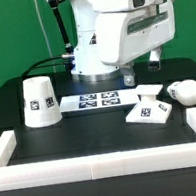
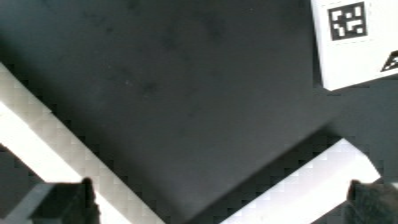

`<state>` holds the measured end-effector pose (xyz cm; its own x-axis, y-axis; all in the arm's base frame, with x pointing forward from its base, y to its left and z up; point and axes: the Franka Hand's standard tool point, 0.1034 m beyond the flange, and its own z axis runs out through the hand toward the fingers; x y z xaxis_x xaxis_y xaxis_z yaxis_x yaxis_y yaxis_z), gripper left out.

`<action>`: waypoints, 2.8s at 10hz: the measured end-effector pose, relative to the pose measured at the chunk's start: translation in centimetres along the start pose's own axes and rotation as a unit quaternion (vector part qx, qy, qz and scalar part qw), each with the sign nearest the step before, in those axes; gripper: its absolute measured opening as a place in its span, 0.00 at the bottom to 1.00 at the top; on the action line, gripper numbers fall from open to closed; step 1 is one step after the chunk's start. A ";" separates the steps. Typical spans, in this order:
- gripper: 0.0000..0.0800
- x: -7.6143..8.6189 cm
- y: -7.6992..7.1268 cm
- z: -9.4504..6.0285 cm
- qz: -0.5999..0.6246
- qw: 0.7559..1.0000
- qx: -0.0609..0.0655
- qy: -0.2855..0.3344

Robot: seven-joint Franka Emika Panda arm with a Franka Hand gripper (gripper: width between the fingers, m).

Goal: Assemble lamp

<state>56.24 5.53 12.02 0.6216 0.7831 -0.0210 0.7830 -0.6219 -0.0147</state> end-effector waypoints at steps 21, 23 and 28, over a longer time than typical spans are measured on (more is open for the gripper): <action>0.87 -2.7 -6.7 2.4 -0.108 0.994 -0.012 0.018; 0.87 -3.4 -8.1 3.2 -0.128 0.991 -0.014 0.022; 0.87 -3.9 -8.8 4.4 -0.136 0.991 -0.009 0.021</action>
Offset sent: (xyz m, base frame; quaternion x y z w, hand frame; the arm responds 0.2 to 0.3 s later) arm 0.0000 0.0000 0.0000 0.0000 0.0000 0.0000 1.0000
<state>46.79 7.89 7.83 0.3885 0.9212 0.0224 0.9214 -0.3887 0.0031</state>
